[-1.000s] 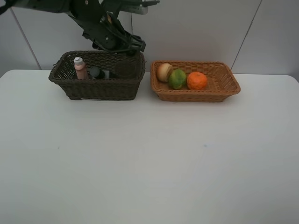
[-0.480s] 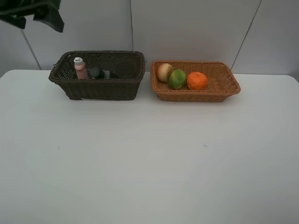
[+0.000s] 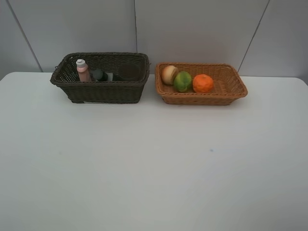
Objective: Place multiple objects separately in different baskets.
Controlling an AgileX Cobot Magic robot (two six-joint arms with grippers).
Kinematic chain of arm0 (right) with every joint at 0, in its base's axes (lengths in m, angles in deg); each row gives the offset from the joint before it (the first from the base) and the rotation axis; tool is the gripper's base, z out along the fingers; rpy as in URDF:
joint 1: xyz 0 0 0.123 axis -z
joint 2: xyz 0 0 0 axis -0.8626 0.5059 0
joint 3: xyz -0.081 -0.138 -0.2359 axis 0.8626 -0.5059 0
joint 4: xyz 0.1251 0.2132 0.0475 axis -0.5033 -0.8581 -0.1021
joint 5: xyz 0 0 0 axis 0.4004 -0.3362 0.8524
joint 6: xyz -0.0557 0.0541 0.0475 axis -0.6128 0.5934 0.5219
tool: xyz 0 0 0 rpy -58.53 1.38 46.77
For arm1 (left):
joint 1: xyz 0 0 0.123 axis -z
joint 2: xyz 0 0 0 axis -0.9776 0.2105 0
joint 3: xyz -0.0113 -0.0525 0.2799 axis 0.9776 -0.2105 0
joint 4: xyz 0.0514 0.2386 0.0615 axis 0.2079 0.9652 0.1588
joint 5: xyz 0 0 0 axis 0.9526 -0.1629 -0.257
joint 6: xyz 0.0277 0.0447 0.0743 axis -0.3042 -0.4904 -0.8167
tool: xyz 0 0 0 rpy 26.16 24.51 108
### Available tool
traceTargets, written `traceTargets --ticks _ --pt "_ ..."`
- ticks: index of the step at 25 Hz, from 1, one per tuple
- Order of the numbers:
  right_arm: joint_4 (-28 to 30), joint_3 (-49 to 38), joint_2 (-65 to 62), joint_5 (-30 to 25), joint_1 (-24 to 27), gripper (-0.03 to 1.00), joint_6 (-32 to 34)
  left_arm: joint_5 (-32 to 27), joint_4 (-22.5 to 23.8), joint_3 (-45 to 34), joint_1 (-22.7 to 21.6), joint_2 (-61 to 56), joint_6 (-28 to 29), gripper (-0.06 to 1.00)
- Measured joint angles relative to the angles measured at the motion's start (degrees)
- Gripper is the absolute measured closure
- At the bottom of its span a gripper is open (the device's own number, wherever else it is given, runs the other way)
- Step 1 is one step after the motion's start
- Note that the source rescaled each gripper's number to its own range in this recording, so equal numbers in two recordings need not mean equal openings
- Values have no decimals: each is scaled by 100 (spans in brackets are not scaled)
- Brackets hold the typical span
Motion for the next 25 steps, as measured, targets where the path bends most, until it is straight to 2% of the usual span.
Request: traceTargets --ticks 5,8,12,17,25 --pt "0 0 0 0 0 -2 0 -844 -105 -396 0 -1255 -292 -2" --pt "0 0 0 0 0 -2 0 -1100 -98 -515 0 -1801 -528 -2" --pt "0 0 0 0 0 -2 0 -1100 -93 -710 0 -2349 -879 -2" --pt "0 0 0 0 0 -2 0 -1060 -48 -948 0 -2784 -940 -2" --pt "0 0 0 0 0 -2 0 -405 -79 -1812 5 -3065 -887 -2"
